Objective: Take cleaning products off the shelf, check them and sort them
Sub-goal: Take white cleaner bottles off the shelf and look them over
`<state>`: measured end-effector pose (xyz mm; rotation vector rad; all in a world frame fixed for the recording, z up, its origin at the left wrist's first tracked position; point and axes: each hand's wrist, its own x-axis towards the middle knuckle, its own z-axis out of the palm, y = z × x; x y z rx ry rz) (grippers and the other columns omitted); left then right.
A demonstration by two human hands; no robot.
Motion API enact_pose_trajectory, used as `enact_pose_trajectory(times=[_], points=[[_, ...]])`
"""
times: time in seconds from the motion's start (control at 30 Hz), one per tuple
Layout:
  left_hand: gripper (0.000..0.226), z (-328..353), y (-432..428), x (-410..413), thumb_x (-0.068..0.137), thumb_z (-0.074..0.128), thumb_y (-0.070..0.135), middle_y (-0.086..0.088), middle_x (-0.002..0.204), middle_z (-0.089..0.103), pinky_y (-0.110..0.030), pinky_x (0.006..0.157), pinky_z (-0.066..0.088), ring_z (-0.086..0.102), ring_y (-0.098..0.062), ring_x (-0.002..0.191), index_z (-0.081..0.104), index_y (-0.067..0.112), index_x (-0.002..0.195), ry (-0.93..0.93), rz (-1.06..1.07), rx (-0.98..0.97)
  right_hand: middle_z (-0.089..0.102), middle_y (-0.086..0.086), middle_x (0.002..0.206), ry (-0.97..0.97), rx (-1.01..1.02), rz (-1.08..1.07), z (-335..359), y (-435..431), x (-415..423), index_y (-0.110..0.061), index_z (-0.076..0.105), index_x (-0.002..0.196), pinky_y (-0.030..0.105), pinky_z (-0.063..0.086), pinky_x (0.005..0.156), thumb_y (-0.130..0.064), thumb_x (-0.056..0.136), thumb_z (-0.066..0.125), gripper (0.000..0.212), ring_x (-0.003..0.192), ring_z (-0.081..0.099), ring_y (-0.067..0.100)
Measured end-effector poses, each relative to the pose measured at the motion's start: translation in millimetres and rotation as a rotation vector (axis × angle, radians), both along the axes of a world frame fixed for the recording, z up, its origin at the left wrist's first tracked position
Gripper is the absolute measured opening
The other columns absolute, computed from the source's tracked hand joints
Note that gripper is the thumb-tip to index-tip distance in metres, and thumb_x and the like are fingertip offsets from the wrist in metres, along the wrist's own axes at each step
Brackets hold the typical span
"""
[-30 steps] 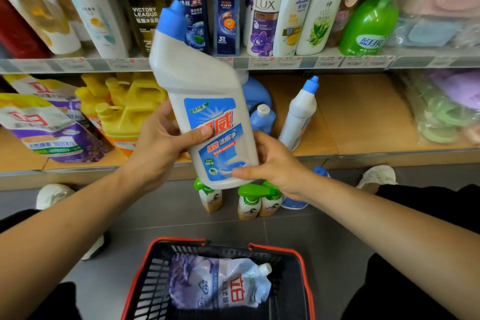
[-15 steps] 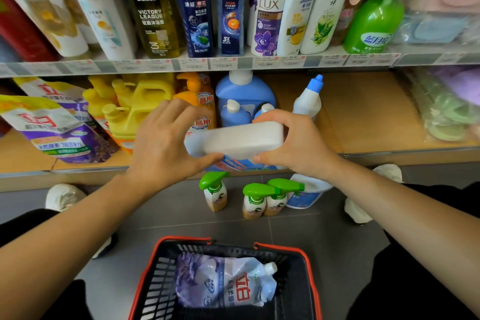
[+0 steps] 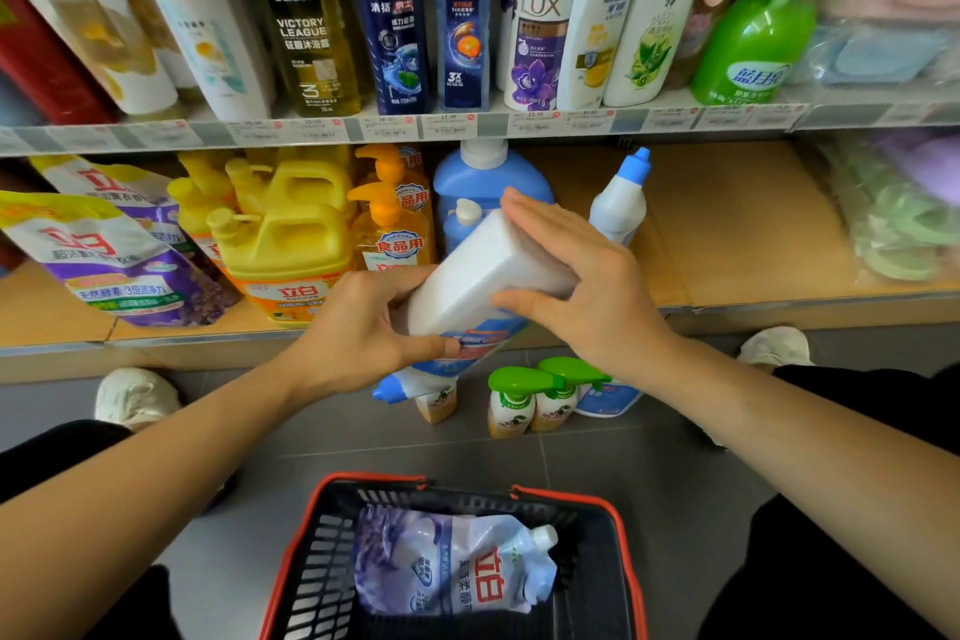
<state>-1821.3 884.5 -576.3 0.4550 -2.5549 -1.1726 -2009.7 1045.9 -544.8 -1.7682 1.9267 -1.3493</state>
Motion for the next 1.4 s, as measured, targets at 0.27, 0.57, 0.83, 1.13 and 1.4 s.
enact_pose_trajectory(times=[0.27,0.57,0.83,1.13,1.4], points=[[0.065,-0.7,7.8,-5.7,0.076,0.086,0.032,0.002,0.123,0.073,-0.048,0.090,0.060,0.070,-0.020,0.114,0.064,0.012,0.134,0.186,0.070,0.194,0.058,0.023,0.136,0.214,-0.289,0.044,2.0,0.8,-9.8,0.009,0.059,0.128,0.054,0.038,0.115,-0.001,0.089,0.072,0.042,0.135,0.050,0.036],[0.068,-0.6,8.0,-5.5,0.078,0.085,0.033,0.006,0.129,0.070,-0.046,0.093,0.060,0.068,-0.018,0.118,0.061,0.014,0.139,0.214,0.079,0.192,0.062,0.005,0.136,-0.095,-0.143,-0.056,13.3,5.1,-13.6,-0.007,0.069,0.120,0.046,0.044,0.109,-0.015,0.091,0.071,0.030,0.132,0.051,0.021],[0.066,1.7,10.2,-7.1,0.076,0.086,0.020,0.005,0.128,0.071,-0.045,0.094,0.059,0.068,-0.017,0.117,0.062,0.013,0.137,0.217,0.062,0.191,0.065,0.000,0.123,-0.719,0.001,-0.029,16.6,-3.2,-19.8,-0.018,0.063,0.123,0.022,0.050,0.085,-0.016,0.092,0.069,0.032,0.111,0.062,0.011],[0.066,7.0,11.0,-13.0,0.074,0.085,0.024,0.008,0.126,0.072,-0.035,0.091,0.061,0.069,-0.015,0.116,0.063,0.016,0.136,0.256,0.055,0.220,0.072,-0.003,0.095,-0.779,-0.037,-0.159,14.4,-9.8,-32.1,-0.008,0.069,0.116,0.026,0.047,0.080,-0.008,0.100,0.056,0.021,0.092,0.062,0.007],[0.062,4.3,10.4,-19.7,0.075,0.081,0.013,0.003,0.121,0.074,-0.030,0.083,0.061,0.073,-0.020,0.110,0.063,0.011,0.134,0.327,0.092,0.462,0.071,0.003,0.113,-0.983,-0.100,-0.090,16.3,-11.8,-36.1,-0.005,0.060,0.127,0.033,0.057,0.089,-0.008,0.104,0.047,0.027,0.102,0.068,0.009]])
